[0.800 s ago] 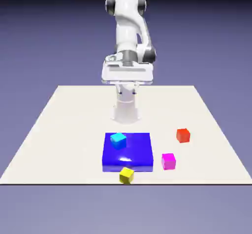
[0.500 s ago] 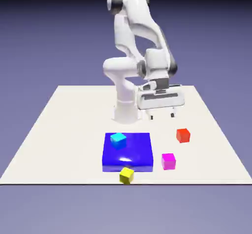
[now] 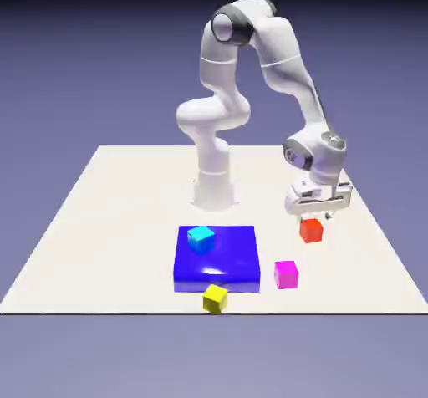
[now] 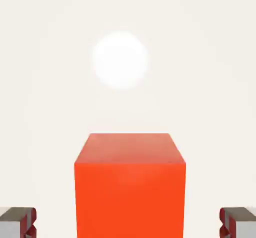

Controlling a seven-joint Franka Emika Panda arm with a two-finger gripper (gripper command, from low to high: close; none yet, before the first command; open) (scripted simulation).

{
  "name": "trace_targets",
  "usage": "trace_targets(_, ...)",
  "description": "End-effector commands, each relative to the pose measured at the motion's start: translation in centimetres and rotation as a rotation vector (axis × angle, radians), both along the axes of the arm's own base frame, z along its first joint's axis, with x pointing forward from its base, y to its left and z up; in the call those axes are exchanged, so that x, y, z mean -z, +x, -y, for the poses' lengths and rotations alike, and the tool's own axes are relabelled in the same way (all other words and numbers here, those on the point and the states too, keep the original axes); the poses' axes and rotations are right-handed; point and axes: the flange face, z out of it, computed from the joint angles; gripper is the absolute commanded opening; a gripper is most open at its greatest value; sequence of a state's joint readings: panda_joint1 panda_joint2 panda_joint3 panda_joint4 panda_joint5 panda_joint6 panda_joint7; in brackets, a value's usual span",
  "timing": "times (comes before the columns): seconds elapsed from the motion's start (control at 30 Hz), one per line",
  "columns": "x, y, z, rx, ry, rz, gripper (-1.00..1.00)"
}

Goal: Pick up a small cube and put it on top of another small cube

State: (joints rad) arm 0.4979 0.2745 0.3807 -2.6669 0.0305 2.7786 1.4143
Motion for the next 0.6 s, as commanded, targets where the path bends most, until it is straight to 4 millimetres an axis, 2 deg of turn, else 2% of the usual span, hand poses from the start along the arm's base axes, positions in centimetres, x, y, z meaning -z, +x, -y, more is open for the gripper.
trace_targets(0.0,1.1,-0.2,0.1,-0.001,-0.001,0.000,0.00)
trace_targets(0.03,1.5,-0.3,0.1,-0.001,-0.001,0.000,0.00)
trace_targets(0.07,1.5,-0.3,0.1,-0.001,-0.001,0.000,-1.00)
trace_targets(0.1,1.5,-0.3,0.1,-0.001,-0.001,0.000,-1.00)
trace_targets(0.3,-5.0,0.6,-0.1,-0.001,-0.001,0.000,-1.00)
trace_targets(0.33,-5.8,2.1,1.1,0.020,-0.005,0.003,-1.00)
trace_targets(0.4,-7.4,6.5,4.9,0.086,-0.016,0.010,-1.00)
trace_targets(0.5,-10.0,11.7,11.9,0.187,-0.026,0.013,-1.00)
trace_targets(0.57,-11.9,14.2,17.1,0.256,-0.028,0.012,-1.00)
